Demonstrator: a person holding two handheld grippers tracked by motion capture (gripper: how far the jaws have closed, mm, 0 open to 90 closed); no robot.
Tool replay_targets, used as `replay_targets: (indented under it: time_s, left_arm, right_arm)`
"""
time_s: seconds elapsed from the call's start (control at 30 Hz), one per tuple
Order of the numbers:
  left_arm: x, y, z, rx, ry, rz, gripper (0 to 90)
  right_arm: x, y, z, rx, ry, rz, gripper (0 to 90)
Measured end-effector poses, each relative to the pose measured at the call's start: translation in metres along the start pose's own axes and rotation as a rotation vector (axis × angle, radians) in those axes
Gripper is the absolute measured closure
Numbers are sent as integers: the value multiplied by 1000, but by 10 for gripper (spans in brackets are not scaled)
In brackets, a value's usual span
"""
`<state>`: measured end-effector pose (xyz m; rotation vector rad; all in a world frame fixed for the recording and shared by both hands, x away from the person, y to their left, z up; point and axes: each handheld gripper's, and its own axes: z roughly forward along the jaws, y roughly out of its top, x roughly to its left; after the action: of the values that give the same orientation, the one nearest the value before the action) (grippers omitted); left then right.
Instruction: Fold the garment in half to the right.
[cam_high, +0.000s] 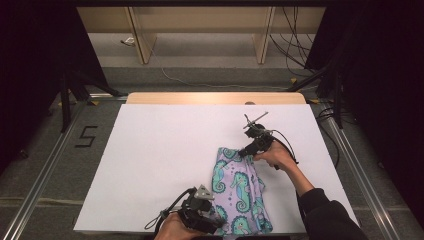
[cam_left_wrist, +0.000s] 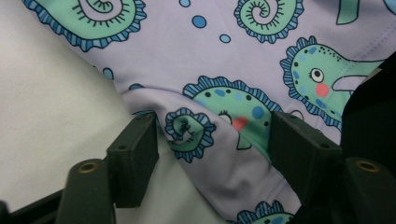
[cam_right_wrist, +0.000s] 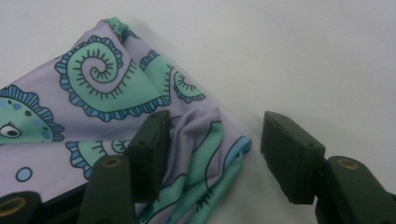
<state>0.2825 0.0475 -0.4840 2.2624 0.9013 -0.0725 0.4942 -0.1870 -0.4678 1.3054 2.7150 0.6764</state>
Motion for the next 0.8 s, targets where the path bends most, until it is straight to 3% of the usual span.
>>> replay_targets:
  time_s: [0.23,0.57,0.7,0.8]
  left_arm:
    - [-1,-1,1,14,-3,10,445]
    - [-3,0,4,25,-35,39,692]
    - [-3,0,5,18,-32,59,795]
    - [-4,0,4,15,-24,73,817]
  right_arm:
    - [2,-1,2,8,12,-4,515]
    - [2,-2,2,6,48,6,620]
    - [2,-2,2,2,66,8,694]
    - [2,-3,2,-2,79,1,744]
